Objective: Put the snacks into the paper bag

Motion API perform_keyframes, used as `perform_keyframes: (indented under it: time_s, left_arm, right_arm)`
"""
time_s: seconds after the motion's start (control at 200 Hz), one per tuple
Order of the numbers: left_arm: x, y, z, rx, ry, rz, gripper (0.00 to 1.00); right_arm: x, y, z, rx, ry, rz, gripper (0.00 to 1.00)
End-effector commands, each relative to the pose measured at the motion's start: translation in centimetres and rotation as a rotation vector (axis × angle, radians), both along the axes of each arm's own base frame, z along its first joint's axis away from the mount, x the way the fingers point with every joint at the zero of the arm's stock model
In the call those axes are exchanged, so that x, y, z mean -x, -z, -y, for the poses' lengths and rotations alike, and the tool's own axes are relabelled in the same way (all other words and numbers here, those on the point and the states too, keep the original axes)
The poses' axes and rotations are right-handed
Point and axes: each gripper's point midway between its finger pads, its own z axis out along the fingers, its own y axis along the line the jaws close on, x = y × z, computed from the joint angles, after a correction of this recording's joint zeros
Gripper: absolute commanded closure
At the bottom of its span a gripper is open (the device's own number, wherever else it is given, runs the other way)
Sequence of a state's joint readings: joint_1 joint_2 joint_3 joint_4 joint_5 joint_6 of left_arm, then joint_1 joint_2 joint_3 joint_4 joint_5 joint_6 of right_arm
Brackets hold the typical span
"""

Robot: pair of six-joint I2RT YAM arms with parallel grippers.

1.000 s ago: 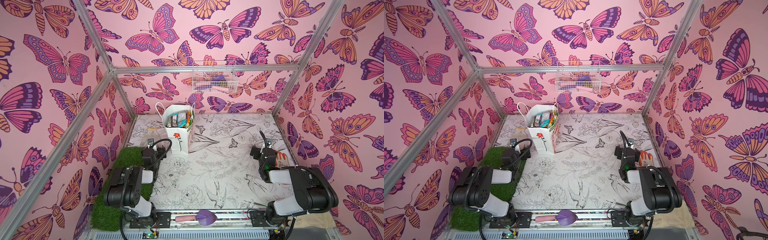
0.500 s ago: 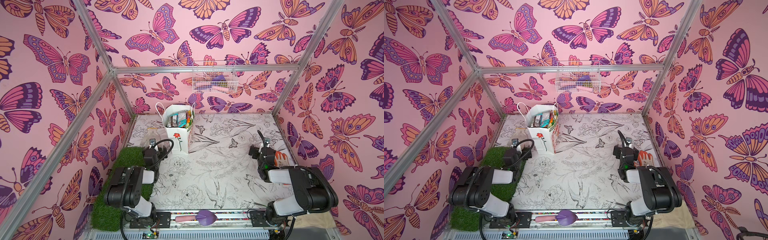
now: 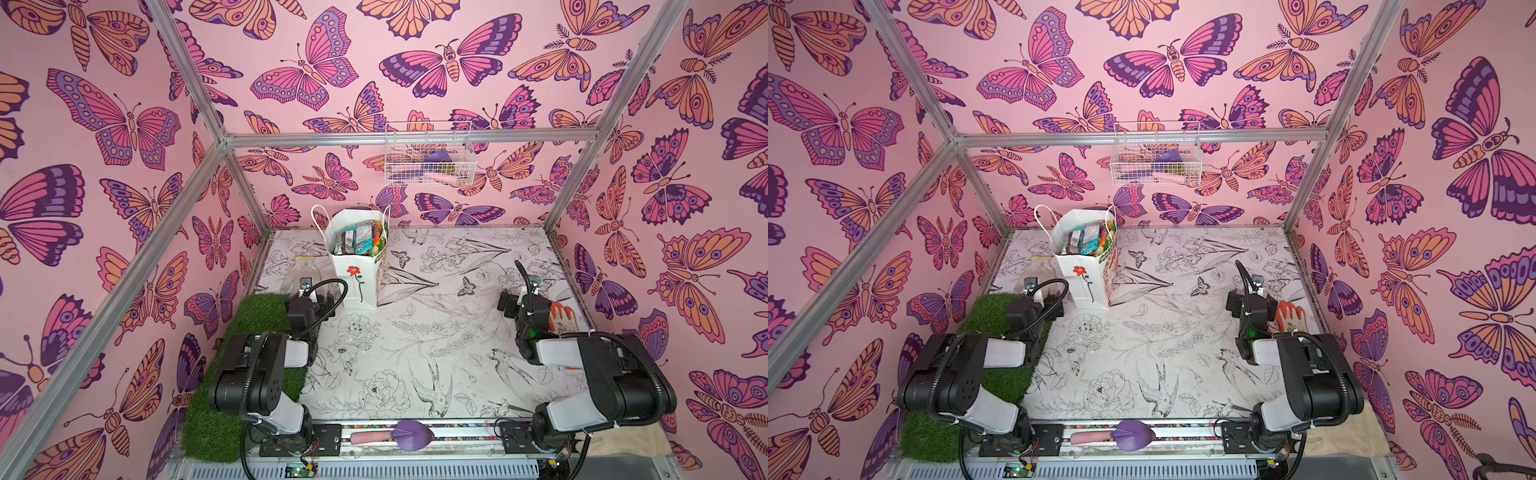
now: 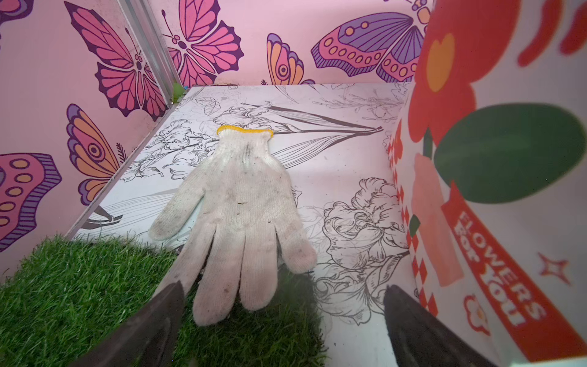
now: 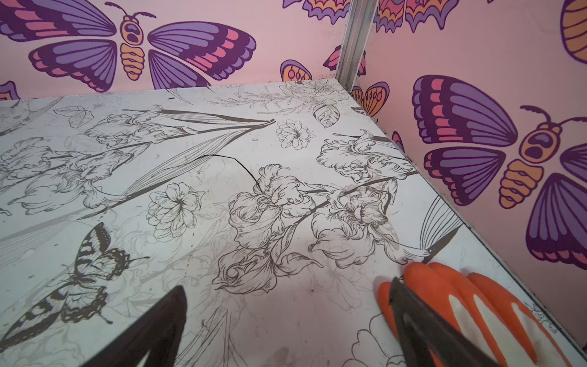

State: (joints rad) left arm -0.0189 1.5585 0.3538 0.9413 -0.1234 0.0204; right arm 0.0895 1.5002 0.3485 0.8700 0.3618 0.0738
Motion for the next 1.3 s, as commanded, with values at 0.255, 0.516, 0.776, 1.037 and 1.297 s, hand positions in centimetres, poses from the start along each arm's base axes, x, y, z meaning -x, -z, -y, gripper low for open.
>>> perform_keyframes:
  time_s: [0.255,0.516,0.776,1.037,1.297]
  left_arm:
    - [-0.03,-0.81,1.08,-0.022,0.049,0.039,0.01]
    - [-0.02,-0.76,1.07,-0.022,0.049,0.037,0.01]
    - [-0.03,-0.77,1.05,-0.02,0.048,0.037,0.01]
    - [-0.02,-0.75,1.05,-0.02,0.048,0.036,0.01]
    - [-0.02,-0.75,1.07,-0.02,0.048,0.036,0.01]
  right_arm:
    - [-0.62,-0.73,-0.05,0.009,0.003,0.019,0.01]
    - [-0.59,-0.65,-0.03,0.009,0.003,0.017,0.01]
    - [-0.62,-0.68,-0.04,0.009,0.003,0.018,0.01]
    - [-0.58,-0.64,-0.05,0.009,0.003,0.017,0.01]
    - [-0.59,-0.66,-0.03,0.009,0.004,0.017,0.01]
